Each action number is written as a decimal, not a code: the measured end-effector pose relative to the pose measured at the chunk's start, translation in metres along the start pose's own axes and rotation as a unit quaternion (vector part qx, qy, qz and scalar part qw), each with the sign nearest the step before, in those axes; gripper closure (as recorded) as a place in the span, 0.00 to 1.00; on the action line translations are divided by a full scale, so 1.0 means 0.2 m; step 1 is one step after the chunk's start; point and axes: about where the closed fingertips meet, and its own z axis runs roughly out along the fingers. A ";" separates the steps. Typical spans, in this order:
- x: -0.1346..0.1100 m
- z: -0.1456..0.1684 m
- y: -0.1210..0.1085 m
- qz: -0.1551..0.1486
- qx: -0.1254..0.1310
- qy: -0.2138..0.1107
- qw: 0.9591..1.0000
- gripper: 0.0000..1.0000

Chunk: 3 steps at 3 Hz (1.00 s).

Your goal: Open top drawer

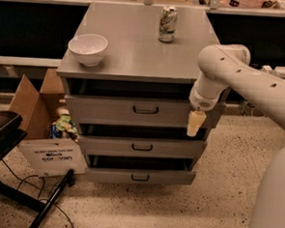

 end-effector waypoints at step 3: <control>0.08 -0.05 0.08 0.010 -0.009 0.007 1.000 0.89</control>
Offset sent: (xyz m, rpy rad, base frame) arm -0.1105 -0.0828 -0.0026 -0.0522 0.1047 -0.1088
